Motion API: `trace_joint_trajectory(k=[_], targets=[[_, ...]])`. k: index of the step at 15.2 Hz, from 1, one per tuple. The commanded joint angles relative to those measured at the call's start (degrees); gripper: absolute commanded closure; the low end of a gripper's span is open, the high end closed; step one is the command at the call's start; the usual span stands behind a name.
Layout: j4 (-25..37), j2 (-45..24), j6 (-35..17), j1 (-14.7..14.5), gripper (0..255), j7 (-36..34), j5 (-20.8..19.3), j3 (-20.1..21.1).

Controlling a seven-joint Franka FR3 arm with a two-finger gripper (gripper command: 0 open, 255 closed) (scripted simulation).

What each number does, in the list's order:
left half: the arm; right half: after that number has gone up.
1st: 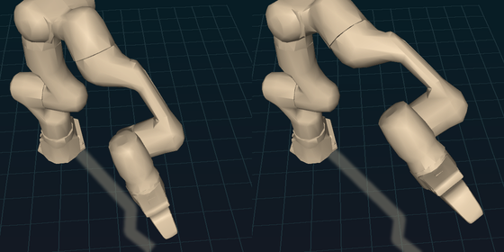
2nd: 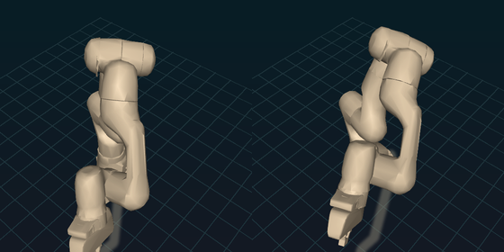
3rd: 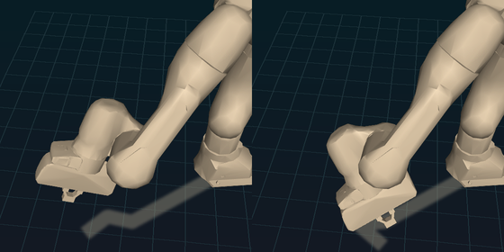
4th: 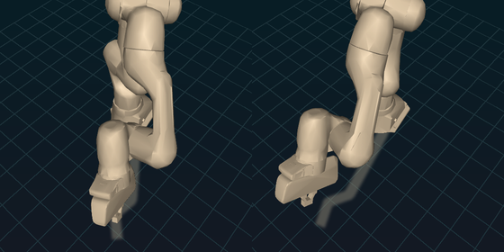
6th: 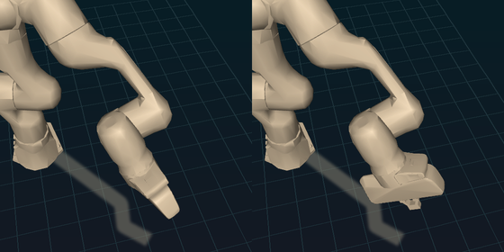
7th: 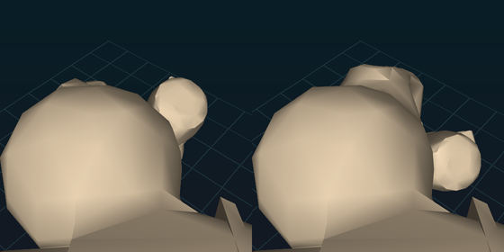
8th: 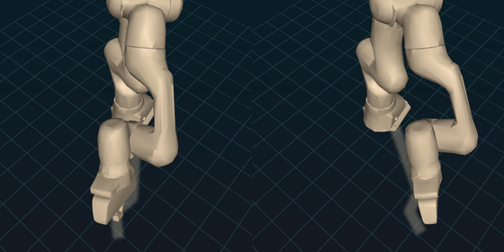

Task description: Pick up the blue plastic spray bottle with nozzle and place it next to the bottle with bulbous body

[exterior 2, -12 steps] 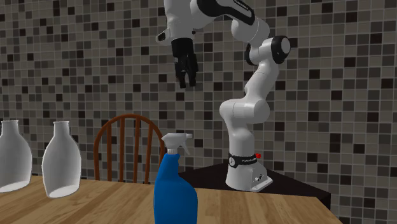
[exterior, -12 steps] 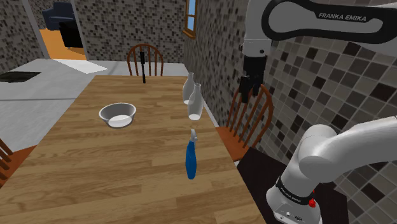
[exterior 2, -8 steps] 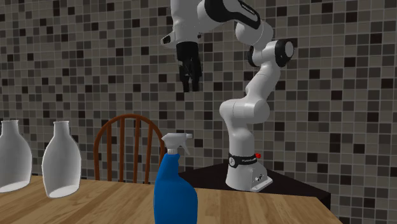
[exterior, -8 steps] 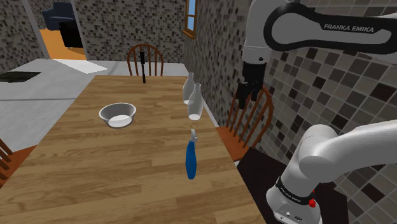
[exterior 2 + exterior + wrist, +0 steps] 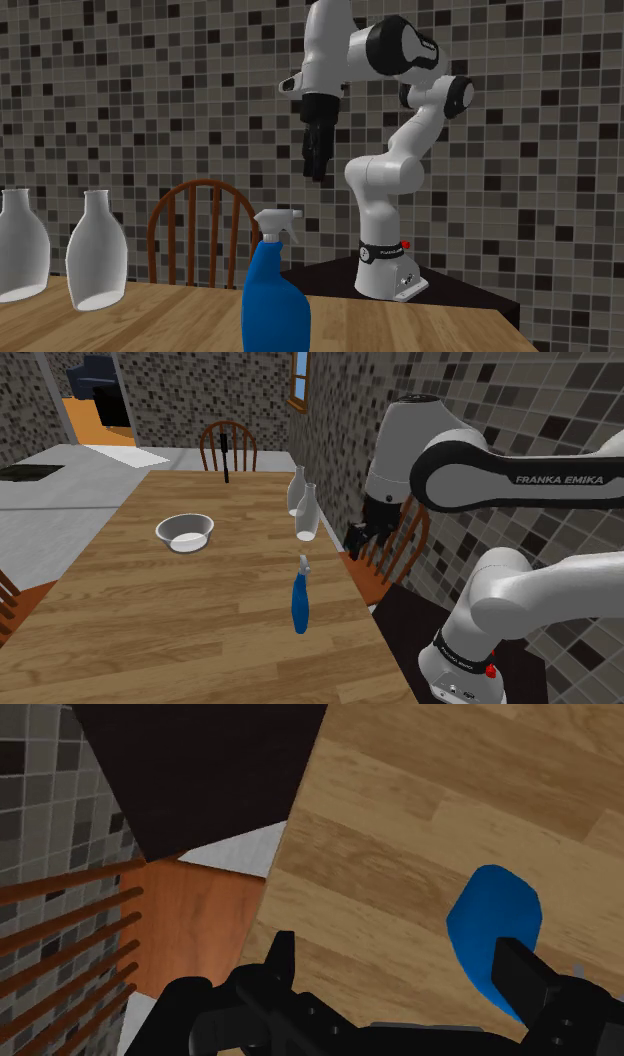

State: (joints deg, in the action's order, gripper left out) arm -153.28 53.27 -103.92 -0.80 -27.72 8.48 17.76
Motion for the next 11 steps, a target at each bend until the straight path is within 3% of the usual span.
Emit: trace_joint_trajectory(k=[1, 7, 11], targets=[[-2.35, -0.08, -5.08, -0.26, 0, -5.44, 1.92, 4.52], [-5.58, -6.16, -21.27, 2.56, 0, -21.60, 5.15, 19.97], [-4.23, -13.04, -31.67, 10.04, 0, -34.02, 3.69, 32.98]])
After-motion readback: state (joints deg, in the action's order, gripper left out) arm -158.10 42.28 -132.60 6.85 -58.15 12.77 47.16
